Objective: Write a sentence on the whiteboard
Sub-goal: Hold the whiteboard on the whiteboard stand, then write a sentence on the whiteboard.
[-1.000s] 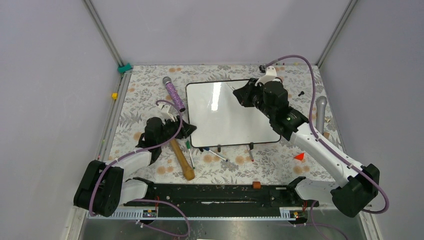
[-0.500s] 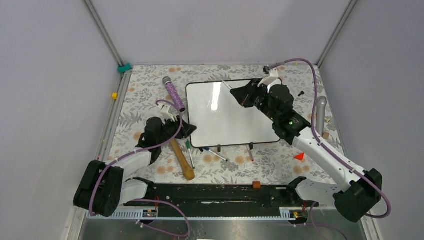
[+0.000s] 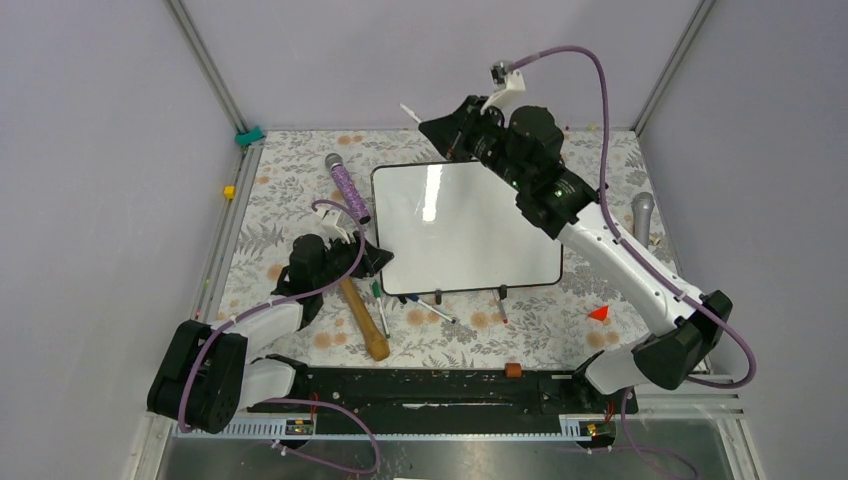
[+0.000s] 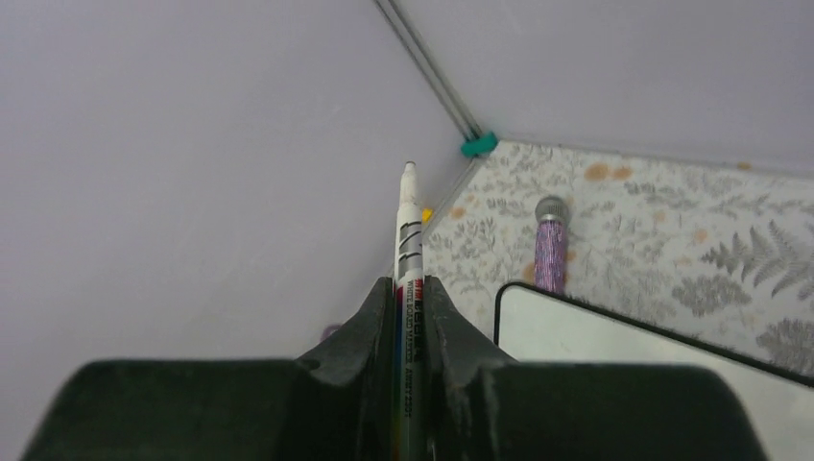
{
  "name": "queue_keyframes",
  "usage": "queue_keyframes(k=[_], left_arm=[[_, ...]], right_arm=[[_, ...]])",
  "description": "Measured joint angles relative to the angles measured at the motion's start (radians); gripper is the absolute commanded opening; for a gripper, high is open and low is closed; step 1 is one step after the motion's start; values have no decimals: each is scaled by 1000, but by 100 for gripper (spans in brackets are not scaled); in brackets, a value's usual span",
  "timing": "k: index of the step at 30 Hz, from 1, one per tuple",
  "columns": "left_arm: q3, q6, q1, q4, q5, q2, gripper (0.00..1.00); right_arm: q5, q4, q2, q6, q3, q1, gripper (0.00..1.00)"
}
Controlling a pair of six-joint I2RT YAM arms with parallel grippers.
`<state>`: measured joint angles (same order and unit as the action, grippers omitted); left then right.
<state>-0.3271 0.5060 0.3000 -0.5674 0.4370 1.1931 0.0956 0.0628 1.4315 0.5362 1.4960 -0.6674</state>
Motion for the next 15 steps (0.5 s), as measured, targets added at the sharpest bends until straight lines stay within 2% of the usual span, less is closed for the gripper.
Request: queue_keyframes(k=[4, 7, 15], left_arm=[[0, 0, 0, -2, 0, 1, 45], [0, 0, 0, -2, 0, 1, 45], [-1, 0, 0, -2, 0, 6, 42]], right_arm=[[-150, -62, 50, -55, 142, -20, 0], [-264, -113, 48, -78, 167, -17, 0], [-323, -232, -16, -105, 35, -22, 0]])
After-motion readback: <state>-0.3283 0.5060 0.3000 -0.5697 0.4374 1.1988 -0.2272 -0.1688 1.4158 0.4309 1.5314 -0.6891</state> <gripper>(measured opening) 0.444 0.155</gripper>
